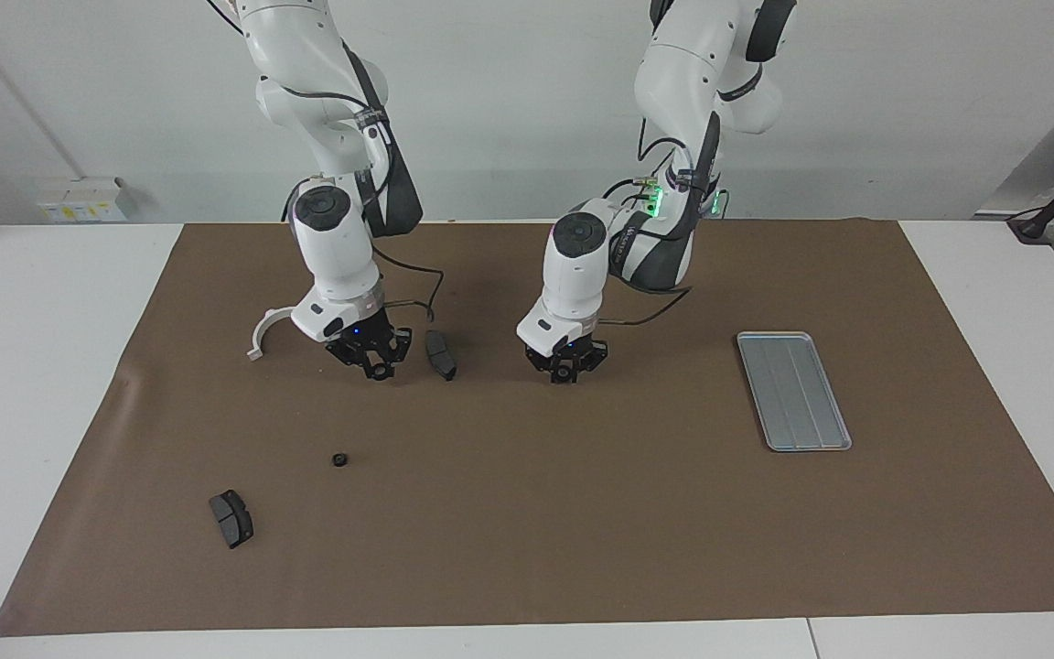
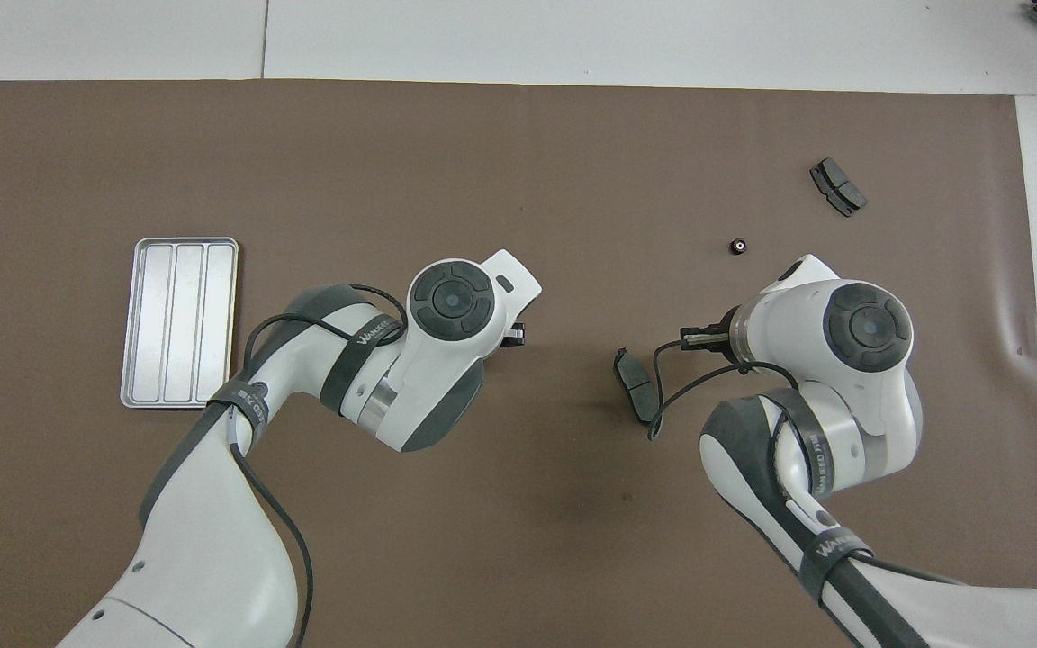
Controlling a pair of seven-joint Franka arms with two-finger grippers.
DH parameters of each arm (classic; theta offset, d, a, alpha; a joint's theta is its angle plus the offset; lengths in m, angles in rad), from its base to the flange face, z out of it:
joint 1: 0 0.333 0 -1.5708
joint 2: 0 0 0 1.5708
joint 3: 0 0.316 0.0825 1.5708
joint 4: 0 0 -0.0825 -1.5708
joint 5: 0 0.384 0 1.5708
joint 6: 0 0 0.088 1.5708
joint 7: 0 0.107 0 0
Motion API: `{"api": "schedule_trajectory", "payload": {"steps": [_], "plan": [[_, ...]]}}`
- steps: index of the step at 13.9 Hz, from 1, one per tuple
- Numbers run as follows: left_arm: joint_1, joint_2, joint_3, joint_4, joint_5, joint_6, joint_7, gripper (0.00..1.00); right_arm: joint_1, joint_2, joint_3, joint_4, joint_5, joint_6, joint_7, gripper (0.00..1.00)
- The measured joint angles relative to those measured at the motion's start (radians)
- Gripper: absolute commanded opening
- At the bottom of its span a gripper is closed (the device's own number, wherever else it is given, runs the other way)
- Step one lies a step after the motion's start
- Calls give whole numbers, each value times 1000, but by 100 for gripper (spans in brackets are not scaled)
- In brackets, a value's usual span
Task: Pick bearing gear from pile to tray
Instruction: 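Place the bearing on the tray with the left gripper while the right gripper carries another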
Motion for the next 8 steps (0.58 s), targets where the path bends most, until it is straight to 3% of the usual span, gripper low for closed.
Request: {"api": "schedule_trajectory", "payload": {"steps": [3,8], "plan": [[154,-42,2,54,-18,-85,142,8,69,8,1,11,1,0,83,10],[423,-107,4,32,-35,-164,508,8,248,87,6,113,1,0,323,10]]}}
